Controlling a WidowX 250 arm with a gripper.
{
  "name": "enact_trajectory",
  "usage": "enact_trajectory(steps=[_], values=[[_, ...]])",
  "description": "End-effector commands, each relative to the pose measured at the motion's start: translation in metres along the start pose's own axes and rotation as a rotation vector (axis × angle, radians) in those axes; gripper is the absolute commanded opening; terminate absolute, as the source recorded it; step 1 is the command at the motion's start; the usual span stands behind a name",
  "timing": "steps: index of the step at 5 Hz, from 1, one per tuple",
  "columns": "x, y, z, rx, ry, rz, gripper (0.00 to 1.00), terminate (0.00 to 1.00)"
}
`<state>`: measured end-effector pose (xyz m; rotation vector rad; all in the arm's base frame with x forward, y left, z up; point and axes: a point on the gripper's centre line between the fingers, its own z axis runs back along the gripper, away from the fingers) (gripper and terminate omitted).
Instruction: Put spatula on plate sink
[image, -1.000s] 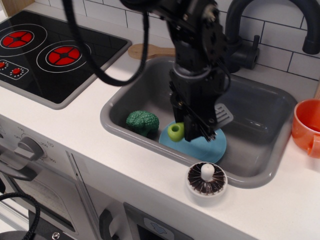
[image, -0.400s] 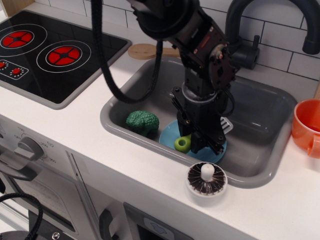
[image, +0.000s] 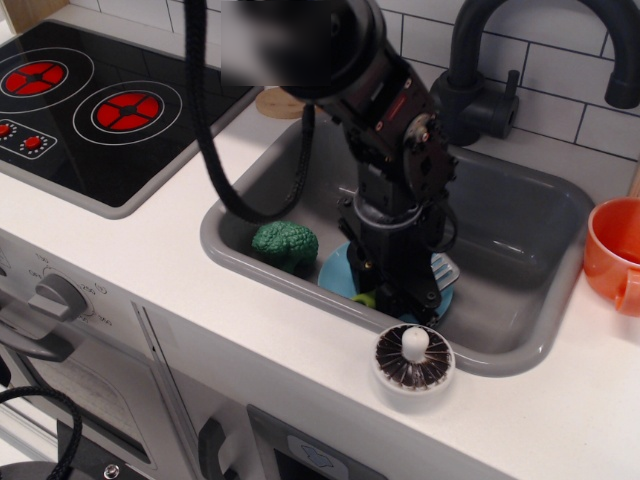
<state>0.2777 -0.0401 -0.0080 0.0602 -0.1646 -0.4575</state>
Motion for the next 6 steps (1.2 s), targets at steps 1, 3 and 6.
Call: enact_trajectory(steps=[1,3,6], values=[[0.006,0.02,0.009,0.015,-0.009,0.018,1.0,0.0],[0.009,0.017,0.029,-0.016,-0.059,-0.025,1.0,0.0],[0.018,0.011,0.073,-0.024,-0.145,-0.119,1.0,1.0]])
